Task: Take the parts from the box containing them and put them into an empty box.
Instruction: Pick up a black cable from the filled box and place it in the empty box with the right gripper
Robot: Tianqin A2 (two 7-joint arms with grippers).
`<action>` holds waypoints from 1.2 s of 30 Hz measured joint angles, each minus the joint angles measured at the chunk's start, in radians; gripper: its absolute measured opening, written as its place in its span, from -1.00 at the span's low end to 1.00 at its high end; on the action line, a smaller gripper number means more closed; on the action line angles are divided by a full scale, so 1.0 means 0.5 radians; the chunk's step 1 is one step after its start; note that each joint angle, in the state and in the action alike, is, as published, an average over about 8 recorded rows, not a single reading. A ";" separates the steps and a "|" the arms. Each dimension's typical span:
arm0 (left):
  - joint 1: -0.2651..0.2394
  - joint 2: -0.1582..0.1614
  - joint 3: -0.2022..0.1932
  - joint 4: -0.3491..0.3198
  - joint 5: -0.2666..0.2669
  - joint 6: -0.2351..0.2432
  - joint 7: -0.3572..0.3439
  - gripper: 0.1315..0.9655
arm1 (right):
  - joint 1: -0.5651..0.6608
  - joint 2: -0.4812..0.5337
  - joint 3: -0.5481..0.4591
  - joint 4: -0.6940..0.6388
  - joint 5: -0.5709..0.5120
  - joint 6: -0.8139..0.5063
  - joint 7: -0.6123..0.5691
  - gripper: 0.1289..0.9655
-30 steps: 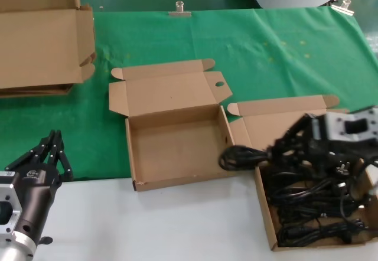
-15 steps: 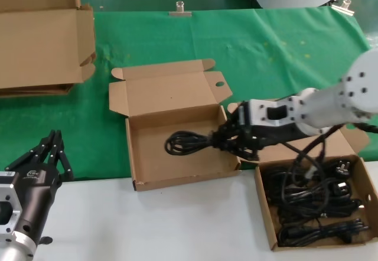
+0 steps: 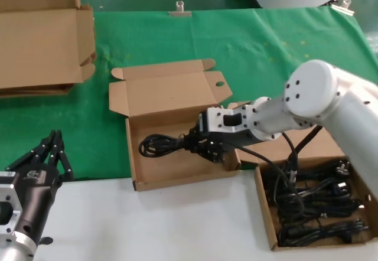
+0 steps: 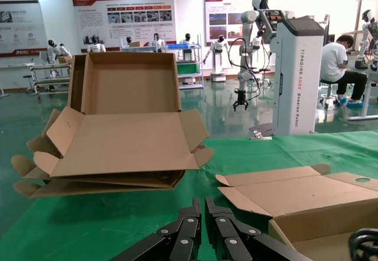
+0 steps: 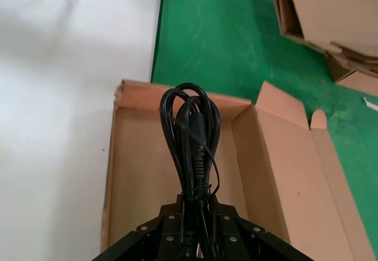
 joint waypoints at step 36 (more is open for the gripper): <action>0.000 0.000 0.000 0.000 0.000 0.000 0.000 -0.90 | 0.202 -0.241 -0.129 -0.769 0.338 0.410 -0.576 -0.45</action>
